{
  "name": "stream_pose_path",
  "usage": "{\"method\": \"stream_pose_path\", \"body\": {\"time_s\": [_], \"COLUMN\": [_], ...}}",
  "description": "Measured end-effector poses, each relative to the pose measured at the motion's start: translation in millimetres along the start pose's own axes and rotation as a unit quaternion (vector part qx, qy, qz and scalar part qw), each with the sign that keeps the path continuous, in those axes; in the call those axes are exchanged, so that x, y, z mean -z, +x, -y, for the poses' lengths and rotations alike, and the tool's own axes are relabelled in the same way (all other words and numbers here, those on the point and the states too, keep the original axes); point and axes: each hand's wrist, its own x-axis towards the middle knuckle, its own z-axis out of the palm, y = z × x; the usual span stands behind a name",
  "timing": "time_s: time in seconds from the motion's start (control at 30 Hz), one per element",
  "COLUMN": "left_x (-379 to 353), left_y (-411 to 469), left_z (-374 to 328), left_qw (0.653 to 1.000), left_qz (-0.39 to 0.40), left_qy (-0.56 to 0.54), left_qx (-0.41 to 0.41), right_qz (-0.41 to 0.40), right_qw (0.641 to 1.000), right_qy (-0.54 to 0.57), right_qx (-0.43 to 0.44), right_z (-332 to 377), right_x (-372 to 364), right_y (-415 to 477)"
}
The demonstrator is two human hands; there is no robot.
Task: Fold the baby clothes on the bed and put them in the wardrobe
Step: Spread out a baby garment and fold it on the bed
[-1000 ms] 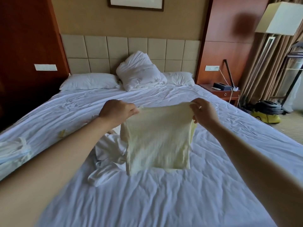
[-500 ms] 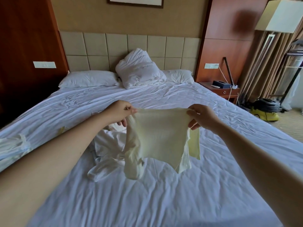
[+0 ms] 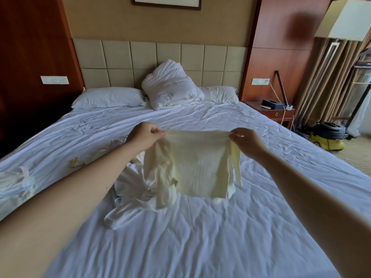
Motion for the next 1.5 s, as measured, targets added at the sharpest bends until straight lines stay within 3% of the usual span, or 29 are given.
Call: {"method": "stream_pose_path", "body": {"time_s": [0.13,0.27,0.4,0.5,0.6,0.7,1.07,1.13,1.2,1.27,1.33,1.5], "left_x": [11.2,10.0,-25.5,-67.3,-101.5,-115.9,-117.9,-120.7,-126.0,-140.2,-158.6,-211.3], "left_y": [1.0,-19.2,-65.2,-116.2,-162.6,-190.9,-220.3,-219.6,-216.4,-213.4,-212.8,-217.3], "left_z": [-12.4,4.9,47.1,78.8,105.6,115.6,102.4,88.2,71.2,58.3,45.3,36.7], "left_qw": [0.985,0.955,0.935,0.894,0.845,0.818,0.758,0.767,0.800,0.855,0.881,0.863], "left_qz": [-0.127,-0.140,-0.008,0.131,0.221,0.264,0.358,0.374,0.372,0.347,0.343,0.344], "left_qy": [0.082,0.197,0.338,0.426,0.486,0.511,0.545,0.520,0.470,0.378,0.294,0.255], "left_qx": [-0.083,-0.170,-0.108,-0.041,-0.023,-0.030,-0.016,-0.004,-0.013,-0.073,-0.139,-0.268], "right_qz": [-0.057,-0.053,0.028,0.123,0.198,0.249,0.334,0.367,0.374,0.325,0.280,0.282], "right_qw": [0.998,0.996,0.993,0.978,0.955,0.934,0.907,0.900,0.904,0.929,0.939,0.916], "right_qy": [-0.002,-0.041,-0.111,-0.169,-0.216,-0.255,-0.257,-0.234,-0.206,-0.177,-0.198,-0.286], "right_qx": [0.042,0.058,0.025,-0.022,-0.044,-0.030,0.010,0.018,0.020,-0.001,-0.019,-0.002], "right_z": [14.3,9.5,-28.0,-65.5,-97.8,-114.8,-136.6,-138.6,-138.3,-138.8,-142.7,-160.8], "right_x": [3.9,-2.7,-34.1,-64.8,-88.2,-100.7,-108.9,-105.0,-98.6,-90.4,-80.9,-64.3], "right_y": [8.6,-3.9,-48.4,-101.1,-150.4,-181.6,-230.9,-231.6,-226.3,-216.8,-207.4,-193.9]}}
